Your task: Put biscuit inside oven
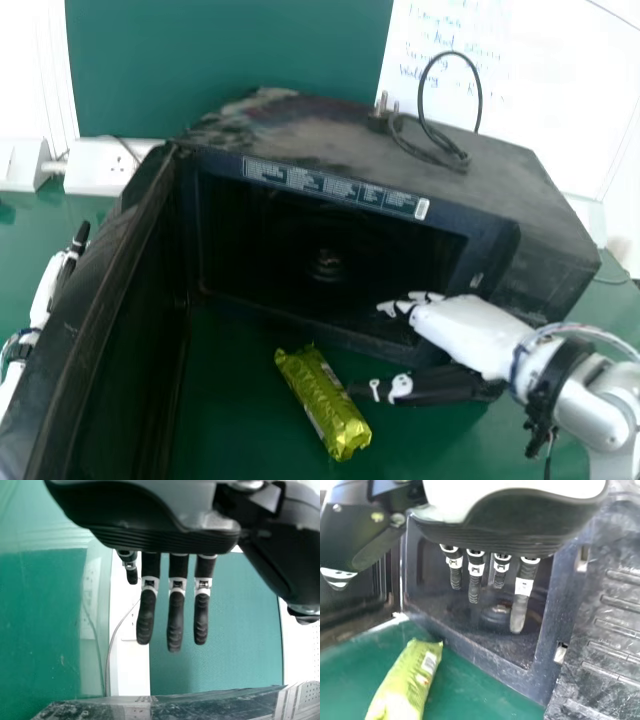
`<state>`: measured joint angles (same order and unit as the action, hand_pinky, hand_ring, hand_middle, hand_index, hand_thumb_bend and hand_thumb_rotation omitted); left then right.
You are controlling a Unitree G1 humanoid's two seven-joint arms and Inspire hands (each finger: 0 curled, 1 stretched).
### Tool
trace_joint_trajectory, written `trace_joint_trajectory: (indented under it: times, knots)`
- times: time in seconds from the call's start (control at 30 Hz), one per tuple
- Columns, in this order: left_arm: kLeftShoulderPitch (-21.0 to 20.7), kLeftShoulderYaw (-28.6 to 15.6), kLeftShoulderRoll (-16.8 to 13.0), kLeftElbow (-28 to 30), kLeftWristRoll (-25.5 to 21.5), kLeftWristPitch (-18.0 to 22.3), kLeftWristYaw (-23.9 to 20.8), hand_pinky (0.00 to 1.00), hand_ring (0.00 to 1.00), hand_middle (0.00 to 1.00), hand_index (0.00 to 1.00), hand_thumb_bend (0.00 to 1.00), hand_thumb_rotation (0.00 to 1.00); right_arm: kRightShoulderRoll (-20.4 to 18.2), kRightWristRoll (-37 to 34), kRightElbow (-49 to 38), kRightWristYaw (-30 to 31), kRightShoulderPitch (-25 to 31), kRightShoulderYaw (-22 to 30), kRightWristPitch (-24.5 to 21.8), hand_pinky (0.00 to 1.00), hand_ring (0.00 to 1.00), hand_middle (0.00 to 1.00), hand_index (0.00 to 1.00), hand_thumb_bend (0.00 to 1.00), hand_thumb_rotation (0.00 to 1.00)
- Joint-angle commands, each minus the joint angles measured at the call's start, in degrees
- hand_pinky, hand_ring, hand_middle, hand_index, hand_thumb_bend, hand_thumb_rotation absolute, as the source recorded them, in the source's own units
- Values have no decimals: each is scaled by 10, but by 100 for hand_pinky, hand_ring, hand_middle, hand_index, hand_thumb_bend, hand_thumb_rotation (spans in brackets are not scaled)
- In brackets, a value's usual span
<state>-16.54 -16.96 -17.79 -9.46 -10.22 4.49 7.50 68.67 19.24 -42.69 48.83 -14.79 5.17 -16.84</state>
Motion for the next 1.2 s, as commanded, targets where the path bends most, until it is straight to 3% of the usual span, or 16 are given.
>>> trace_joint_trajectory:
  times: [0.0, 0.17, 0.33, 0.5, 0.63, 0.7, 0.83, 1.17]
  knots:
    - [4, -1, 2, 1, -2, -1, 0, 24, 29, 38, 48, 52, 6, -4, 3, -10, 17, -19, -18, -9, 45, 86, 92, 98, 100, 83]
    - [5, 1, 2, 4, 4, -3, -5, 24, 29, 38, 48, 52, 6, -10, 19, -7, 34, -47, -53, -1, 20, 77, 89, 94, 100, 84]
    - [5, 1, 4, 9, 1, -10, -7, 24, 29, 38, 48, 52, 6, -34, 44, -10, 37, -60, -81, -15, 3, 70, 84, 89, 100, 75]
    - [6, 3, 2, 7, 5, -5, -6, 24, 29, 38, 48, 52, 6, -51, 74, 2, 58, -84, -120, -21, 7, 62, 79, 85, 100, 76]
    - [5, 4, 3, 6, 6, -2, -5, 24, 29, 38, 48, 52, 6, -58, 93, 28, 75, -108, -153, 21, 7, 60, 76, 79, 100, 85]
    - [5, 3, 3, 4, 3, 2, -2, 24, 29, 38, 48, 52, 6, -68, 102, 42, 83, -118, -165, 30, 13, 57, 73, 75, 100, 86]
    - [5, 4, 3, 4, 5, 3, -3, 24, 29, 38, 48, 52, 6, -89, 111, 59, 101, -133, -178, 28, 15, 47, 65, 69, 100, 84]
    - [6, 5, 1, 4, 9, 3, -4, 24, 29, 38, 48, 52, 6, -133, 133, 104, 137, -161, -200, 14, 15, 45, 56, 64, 100, 78]
